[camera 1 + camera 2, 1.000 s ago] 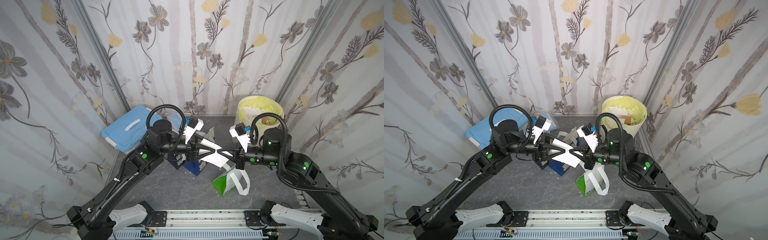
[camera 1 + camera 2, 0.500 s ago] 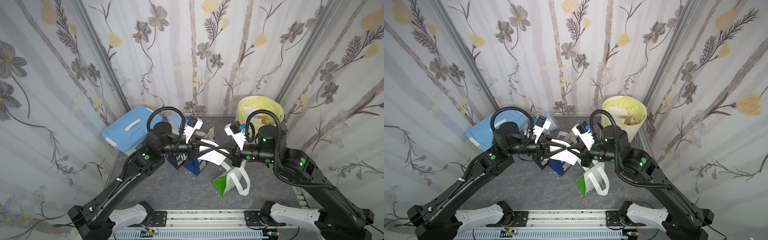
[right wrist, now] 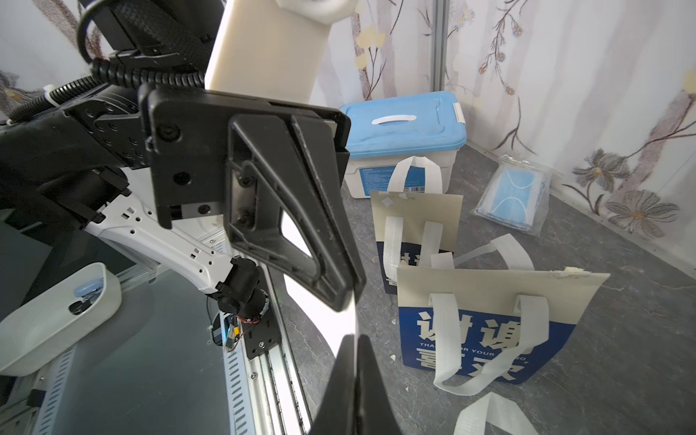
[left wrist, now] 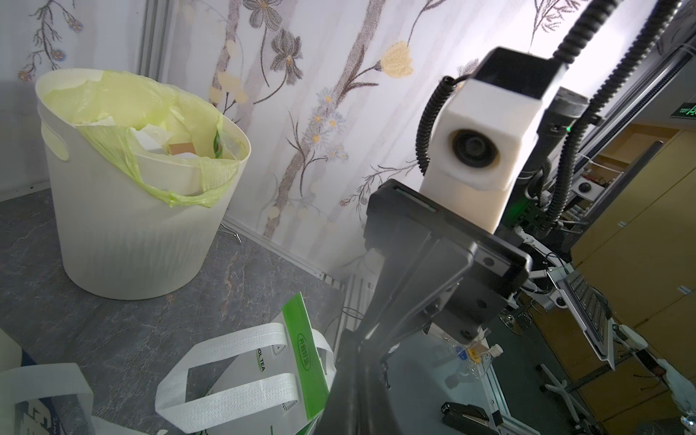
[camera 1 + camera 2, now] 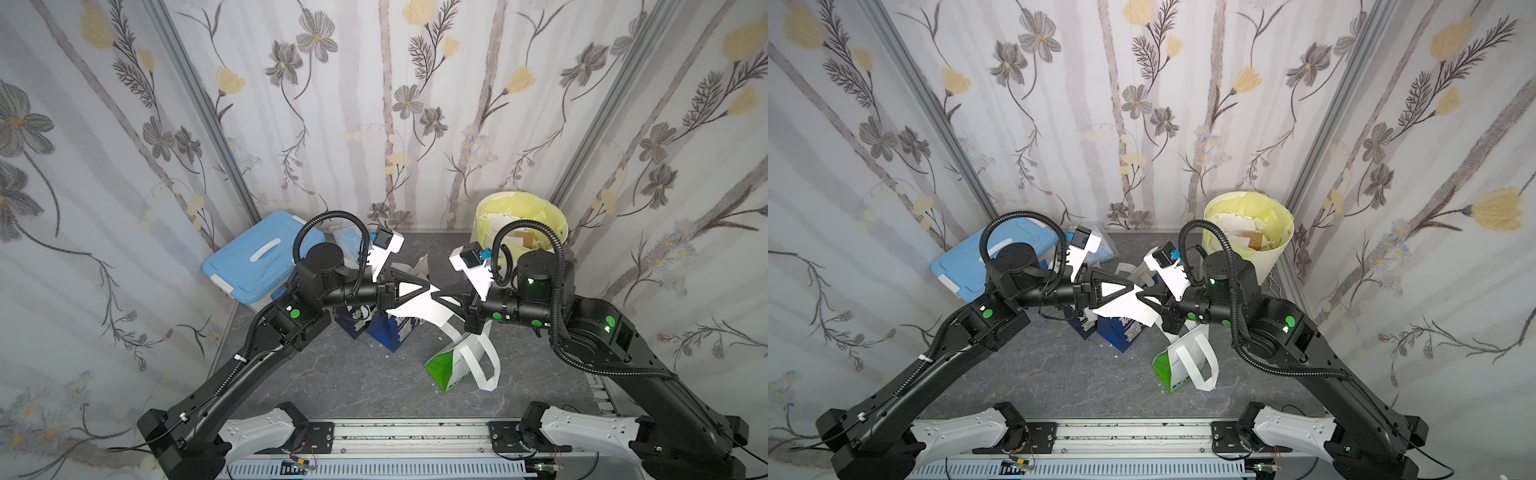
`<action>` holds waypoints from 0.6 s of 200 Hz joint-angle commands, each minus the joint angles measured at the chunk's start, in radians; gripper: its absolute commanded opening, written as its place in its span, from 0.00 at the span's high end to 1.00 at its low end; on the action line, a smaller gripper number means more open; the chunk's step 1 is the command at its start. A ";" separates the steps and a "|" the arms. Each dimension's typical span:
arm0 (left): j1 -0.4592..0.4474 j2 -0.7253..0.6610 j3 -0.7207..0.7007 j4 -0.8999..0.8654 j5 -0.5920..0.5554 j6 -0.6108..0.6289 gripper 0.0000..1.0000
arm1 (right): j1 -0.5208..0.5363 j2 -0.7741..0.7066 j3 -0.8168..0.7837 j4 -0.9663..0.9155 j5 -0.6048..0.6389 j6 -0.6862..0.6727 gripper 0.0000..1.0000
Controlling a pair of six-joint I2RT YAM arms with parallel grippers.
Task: Shred takeout receipts and throw away
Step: Shred the takeout receipt.
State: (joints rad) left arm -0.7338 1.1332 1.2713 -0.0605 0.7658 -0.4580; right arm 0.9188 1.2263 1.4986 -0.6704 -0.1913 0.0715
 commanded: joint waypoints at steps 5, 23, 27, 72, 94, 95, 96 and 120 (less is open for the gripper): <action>-0.032 0.018 0.041 -0.094 -0.207 -0.109 1.00 | 0.071 -0.025 0.004 0.087 0.281 -0.139 1.00; -0.076 0.026 0.057 -0.157 -0.338 -0.140 1.00 | 0.151 -0.053 -0.029 0.170 0.422 -0.252 1.00; -0.084 0.030 0.061 -0.171 -0.366 -0.146 1.00 | 0.170 -0.061 -0.042 0.192 0.461 -0.281 1.00; -0.094 0.051 0.062 -0.272 -0.608 -0.185 1.00 | 0.284 -0.124 -0.134 0.292 0.605 -0.420 1.00; -0.095 0.059 0.059 -0.262 -0.642 -0.178 1.00 | 0.299 -0.139 -0.135 0.297 0.601 -0.384 1.00; -0.095 0.060 0.059 -0.262 -0.642 -0.177 1.00 | 0.299 -0.140 -0.135 0.300 0.601 -0.379 1.00; -0.095 0.061 0.059 -0.260 -0.643 -0.175 1.00 | 0.299 -0.141 -0.135 0.302 0.601 -0.376 1.00; -0.095 0.067 0.067 -0.268 -0.664 -0.141 1.00 | 0.290 -0.187 -0.164 0.434 0.627 -0.323 1.00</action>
State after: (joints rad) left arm -0.8295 1.1961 1.3323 -0.3172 0.1795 -0.6281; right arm 1.2156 1.0718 1.3560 -0.4202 0.3767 -0.2882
